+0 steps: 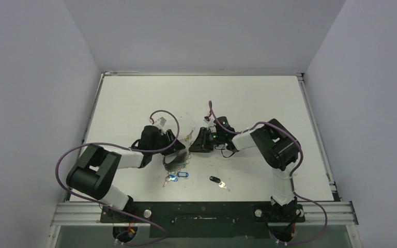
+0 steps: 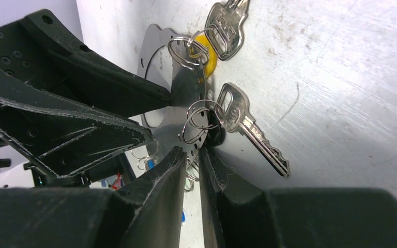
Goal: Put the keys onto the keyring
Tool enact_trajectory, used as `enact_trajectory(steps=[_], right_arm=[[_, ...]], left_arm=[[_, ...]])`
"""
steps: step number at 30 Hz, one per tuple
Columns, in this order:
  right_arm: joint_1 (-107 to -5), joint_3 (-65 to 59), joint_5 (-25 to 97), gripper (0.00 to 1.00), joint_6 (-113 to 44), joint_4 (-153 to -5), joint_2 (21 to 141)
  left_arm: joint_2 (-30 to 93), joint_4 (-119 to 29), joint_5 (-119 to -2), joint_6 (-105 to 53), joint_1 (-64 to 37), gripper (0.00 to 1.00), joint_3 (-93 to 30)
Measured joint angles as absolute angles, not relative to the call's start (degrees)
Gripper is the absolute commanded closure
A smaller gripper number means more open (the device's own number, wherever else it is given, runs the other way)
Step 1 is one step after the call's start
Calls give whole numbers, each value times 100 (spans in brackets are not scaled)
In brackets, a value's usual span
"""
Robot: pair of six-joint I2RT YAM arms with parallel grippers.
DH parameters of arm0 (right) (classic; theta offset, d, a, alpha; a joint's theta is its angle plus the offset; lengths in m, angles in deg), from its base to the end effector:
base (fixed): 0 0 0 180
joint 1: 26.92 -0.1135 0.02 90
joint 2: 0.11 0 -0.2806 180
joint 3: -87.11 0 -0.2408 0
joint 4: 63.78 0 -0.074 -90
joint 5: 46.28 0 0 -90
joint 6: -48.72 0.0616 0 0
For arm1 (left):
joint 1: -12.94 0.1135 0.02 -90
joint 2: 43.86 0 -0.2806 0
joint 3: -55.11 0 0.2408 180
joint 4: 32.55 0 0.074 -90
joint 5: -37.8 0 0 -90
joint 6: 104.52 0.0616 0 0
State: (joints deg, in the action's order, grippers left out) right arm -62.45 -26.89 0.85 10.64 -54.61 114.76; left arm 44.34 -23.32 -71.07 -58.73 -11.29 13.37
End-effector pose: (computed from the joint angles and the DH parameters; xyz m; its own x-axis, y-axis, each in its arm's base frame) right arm 0.2915 0.2596 0.1106 -0.9912 0.0011 -0.1325 -0.1162 0.4724 0.8737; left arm 0.2493 -0.1341 0.1394 -0.8300 -0.3500 -0.4343 0.0620 0.7159 -0.6954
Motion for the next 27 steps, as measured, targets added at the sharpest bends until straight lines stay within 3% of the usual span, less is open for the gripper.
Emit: enact_trajectory(steps=[7,16,27], right_arm=[[-6194,-2986,87,82,1615,-4755,11511],[-6109,-3148,242,91,2334,-4053,11607],[-6126,-3043,120,92,2747,-3666,11482]], left_arm=[[4447,-1801,-7111,-6222,-1100,64,1619],[4465,-1665,-7181,-6327,-1070,64,1656],[3979,-1724,-7243,-6362,-1052,64,1689]])
